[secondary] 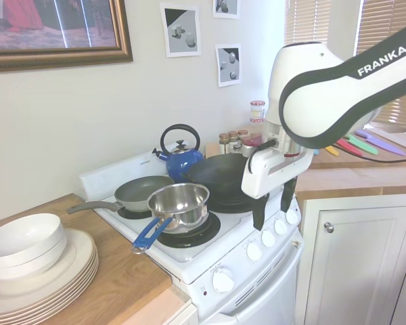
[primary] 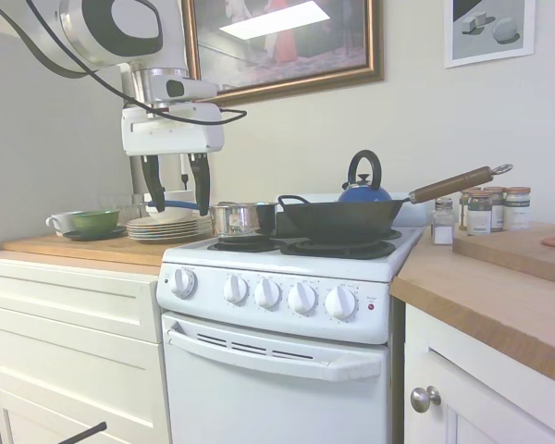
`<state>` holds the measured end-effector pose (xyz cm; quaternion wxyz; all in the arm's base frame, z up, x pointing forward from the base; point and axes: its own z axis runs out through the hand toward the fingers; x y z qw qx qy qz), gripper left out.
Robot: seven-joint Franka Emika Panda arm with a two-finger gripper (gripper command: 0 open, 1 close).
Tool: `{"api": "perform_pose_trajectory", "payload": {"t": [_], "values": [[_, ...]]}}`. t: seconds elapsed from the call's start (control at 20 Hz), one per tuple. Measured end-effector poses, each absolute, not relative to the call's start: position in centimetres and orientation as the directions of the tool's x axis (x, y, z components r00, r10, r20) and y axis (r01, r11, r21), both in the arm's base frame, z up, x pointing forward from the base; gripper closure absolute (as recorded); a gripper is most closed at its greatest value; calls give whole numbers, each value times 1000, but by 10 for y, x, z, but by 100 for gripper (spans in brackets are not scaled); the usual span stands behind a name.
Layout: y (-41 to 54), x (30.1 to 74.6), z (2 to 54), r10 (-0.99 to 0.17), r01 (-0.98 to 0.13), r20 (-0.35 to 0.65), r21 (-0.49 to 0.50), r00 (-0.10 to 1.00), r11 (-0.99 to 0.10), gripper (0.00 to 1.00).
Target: Turn on the stove on the top left
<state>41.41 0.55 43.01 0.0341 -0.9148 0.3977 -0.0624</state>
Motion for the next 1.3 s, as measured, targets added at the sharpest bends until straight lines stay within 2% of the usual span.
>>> {"api": "perform_pose_trajectory", "payload": {"t": [0.8,0.85,1.3], "values": [[-13,432,395,-726,-723,55,-63,686,-688,0],[-16,435,394,-725,-723,54,-59,686,-688,100],[-34,461,368,-717,-717,59,-30,694,-696,100]]}}
